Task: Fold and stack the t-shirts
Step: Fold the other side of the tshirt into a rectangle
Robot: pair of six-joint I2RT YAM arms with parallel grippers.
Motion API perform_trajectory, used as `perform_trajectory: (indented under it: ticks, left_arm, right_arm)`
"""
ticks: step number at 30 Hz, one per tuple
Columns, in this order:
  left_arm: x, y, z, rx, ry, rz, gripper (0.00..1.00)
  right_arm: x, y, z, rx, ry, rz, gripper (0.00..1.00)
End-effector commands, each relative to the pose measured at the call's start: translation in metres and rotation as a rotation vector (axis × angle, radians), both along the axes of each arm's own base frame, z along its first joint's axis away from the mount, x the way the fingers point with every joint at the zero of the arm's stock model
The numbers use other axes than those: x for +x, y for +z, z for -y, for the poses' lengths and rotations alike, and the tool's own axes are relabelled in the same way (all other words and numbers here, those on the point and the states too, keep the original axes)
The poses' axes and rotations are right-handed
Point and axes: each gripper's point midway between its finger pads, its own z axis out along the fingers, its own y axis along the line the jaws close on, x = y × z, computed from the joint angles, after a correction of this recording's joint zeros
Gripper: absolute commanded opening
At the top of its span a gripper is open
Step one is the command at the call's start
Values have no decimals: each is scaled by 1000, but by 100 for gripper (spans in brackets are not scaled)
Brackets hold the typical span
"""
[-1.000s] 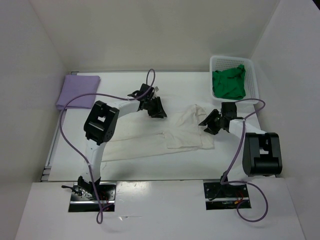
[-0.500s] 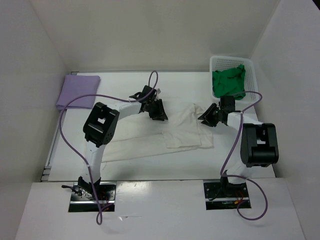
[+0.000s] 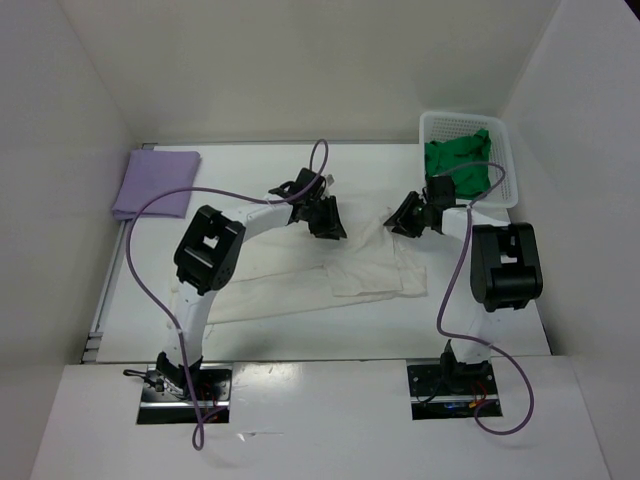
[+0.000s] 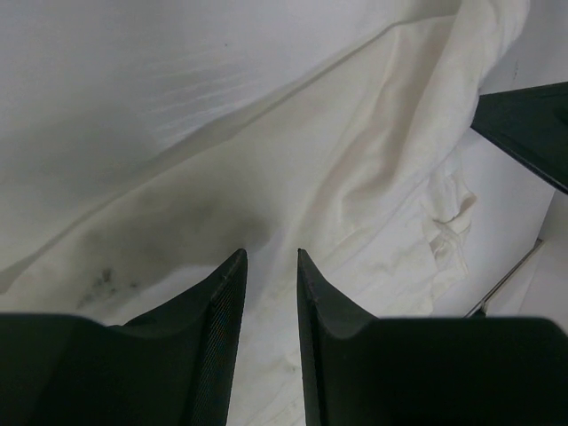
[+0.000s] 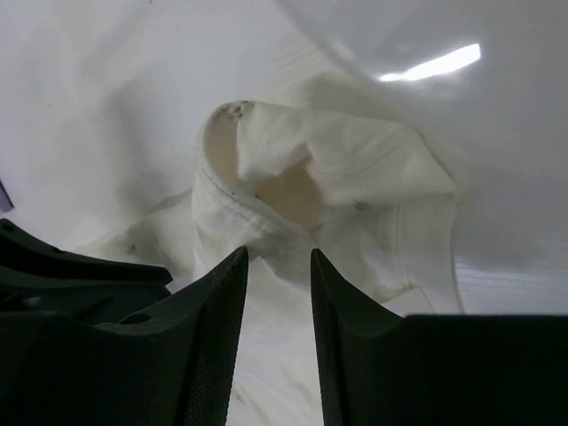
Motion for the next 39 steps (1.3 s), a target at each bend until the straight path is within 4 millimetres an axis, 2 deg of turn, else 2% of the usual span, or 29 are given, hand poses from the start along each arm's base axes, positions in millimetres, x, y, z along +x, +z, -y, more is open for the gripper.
perform_trajectory:
  ticks: [1,4,6,7,11,14,15,19,20,21,28,31,38,39]
  left_arm:
    - [7,-8,0,12,-1,0,36]
    - [9,-13,-4,17,9,-8,36]
    - [9,-15,-5,16,9,-7,36]
    - [13,-15,-9,16,19,-7,36]
    - [17,-18,-12,13,35,-13,36]
    - [19,-23,-16,18,44,-21,36]
    - [19,-23,-16,18,44,-21,36]
    - [22,-23,-20,15,60,-27,36]
    - [26,-23,-24,15,71,-27,36]
    - [27,-22,-23,7,78,-25,36]
    - [31,-31,-39,17,107,-42,36]
    - [31,-31,-39,17,107,-42,36]
    - [33,-40,-56,29,137,-67,36]
    - [35,-36,-57,33,145,-54,36]
  right_arm:
    - [7,3,-13,-5,51,26,40]
    - [1,3,-12,-6,37,20,40]
    - [-4,2,-12,1,30,17,46]
    - [-4,6,-12,2,30,31,46]
    - [-12,-7,-13,-7,33,-2,46]
    - [-12,-13,-12,-20,34,-12,36]
    - [-10,-14,-12,-20,34,-12,28]
    - [-9,-12,-6,-49,11,-8,8]
    - [-9,-7,-6,-43,4,-6,5]
    - [-12,-11,-5,-51,-2,-15,3]
    - [-30,-1,2,-67,-38,-21,0]
    - [-34,2,8,-90,-68,-19,0]
    - [-49,-10,21,-151,-106,-86,0]
    - [-51,-12,23,-165,-114,-97,0]
